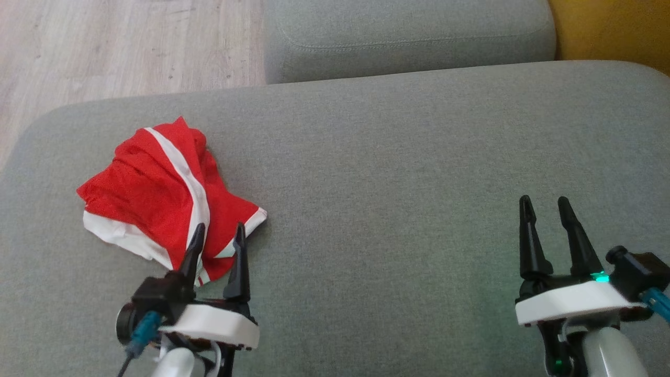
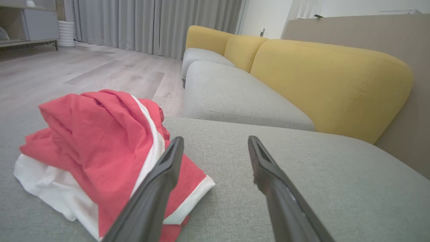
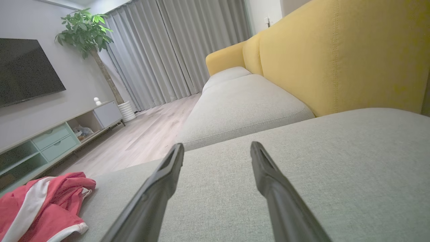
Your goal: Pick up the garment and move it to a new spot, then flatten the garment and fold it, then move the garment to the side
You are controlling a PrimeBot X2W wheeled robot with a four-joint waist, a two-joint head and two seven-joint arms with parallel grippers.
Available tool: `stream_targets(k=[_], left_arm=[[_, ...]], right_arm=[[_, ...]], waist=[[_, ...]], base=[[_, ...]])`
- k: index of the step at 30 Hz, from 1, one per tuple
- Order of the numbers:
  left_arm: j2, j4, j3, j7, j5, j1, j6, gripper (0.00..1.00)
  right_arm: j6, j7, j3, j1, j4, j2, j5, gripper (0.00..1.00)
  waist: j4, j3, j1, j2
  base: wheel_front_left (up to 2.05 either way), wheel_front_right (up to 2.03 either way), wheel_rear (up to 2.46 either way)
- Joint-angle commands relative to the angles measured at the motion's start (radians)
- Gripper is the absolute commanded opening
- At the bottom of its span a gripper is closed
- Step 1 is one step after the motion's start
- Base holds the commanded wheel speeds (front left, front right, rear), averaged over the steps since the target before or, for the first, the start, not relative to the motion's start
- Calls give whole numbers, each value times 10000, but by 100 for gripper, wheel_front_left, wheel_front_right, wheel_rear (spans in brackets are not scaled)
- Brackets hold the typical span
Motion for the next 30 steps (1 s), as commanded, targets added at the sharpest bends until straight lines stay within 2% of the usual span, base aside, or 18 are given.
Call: stream_targets(k=[1,24,27,30], left_arm=[[211,-264,69,-141,404,-600,119,100],[872,664,-1785,-824,3622,-1422,1419,100],[806,572,-1784,-883,3561,-1417,1484,100],[534,199,-1448,-972,2936,-1238,1491,100]], right_arm=[[-5,-156,200,-431,-445,-87,-440,100],[-7,-835,578,-514,-751,-103,-4064,100],[-7,-893,611,-528,-827,-104,-4205,100],[-7,-981,563,-506,-956,-107,-3891,100]], waist=[[0,9,-1,0],[60,81,-1,0],[55,86,-1,0],[39,82,-1,0]], base=[[0,0,0],[0,0,0],[0,0,0],[0,0,0]])
